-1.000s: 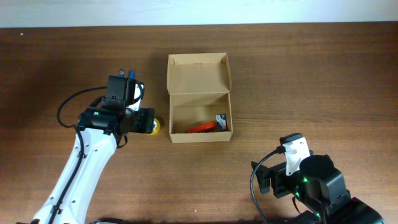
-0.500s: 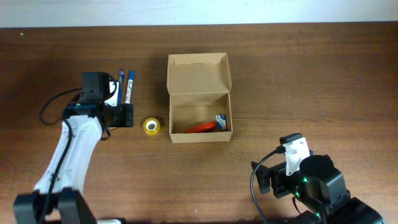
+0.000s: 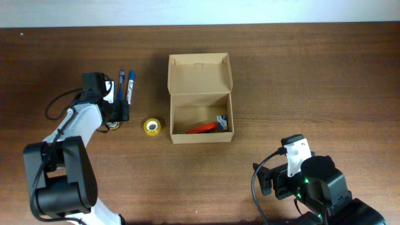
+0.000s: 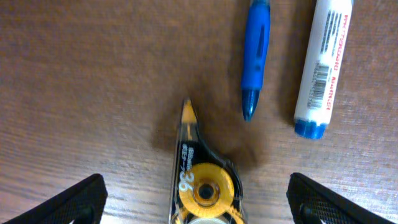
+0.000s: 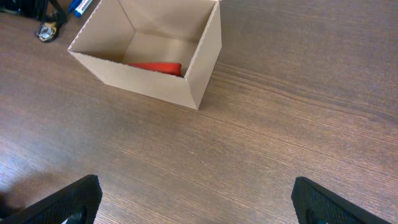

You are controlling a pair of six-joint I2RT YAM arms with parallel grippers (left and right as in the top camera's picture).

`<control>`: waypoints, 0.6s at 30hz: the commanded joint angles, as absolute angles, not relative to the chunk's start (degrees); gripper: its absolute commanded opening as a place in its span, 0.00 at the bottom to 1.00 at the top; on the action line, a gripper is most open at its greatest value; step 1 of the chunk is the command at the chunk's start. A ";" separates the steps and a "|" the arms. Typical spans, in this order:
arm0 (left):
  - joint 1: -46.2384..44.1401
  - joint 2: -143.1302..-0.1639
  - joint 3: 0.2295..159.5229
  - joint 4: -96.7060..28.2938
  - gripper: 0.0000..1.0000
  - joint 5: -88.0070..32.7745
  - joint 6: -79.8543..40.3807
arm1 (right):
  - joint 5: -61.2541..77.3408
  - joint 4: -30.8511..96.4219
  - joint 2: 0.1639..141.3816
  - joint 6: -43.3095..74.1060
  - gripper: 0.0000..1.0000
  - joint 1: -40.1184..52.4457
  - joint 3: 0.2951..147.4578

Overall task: Pack container
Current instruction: 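Move the left gripper over the correction tape and grasp it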

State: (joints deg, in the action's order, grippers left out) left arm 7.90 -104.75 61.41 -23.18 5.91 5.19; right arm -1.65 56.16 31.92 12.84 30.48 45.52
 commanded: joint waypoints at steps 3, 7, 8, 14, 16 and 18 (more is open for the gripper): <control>7.94 -106.87 61.14 -21.65 0.91 4.08 6.35 | -2.15 56.14 31.59 12.62 0.99 30.79 45.41; 7.94 -108.77 61.14 -22.11 0.91 2.63 6.33 | -2.15 56.14 31.59 12.62 0.99 30.79 45.41; 7.94 -108.86 61.14 -22.11 0.91 2.52 6.33 | -2.15 56.14 31.59 12.62 0.99 30.79 45.41; 8.05 -109.54 61.14 -22.09 0.74 2.59 6.35 | -2.15 56.14 31.59 12.62 0.99 30.79 45.41; 8.05 -110.06 61.14 -22.72 0.70 2.59 6.35 | -2.15 56.14 31.59 12.62 0.99 30.79 45.41; 8.05 -110.26 61.14 -23.09 0.67 2.66 6.35 | -2.15 56.14 31.59 12.62 0.99 30.79 45.41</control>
State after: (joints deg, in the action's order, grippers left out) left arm 7.94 -107.81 61.52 -22.00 2.24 5.58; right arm -1.63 56.14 31.92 12.86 30.48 45.52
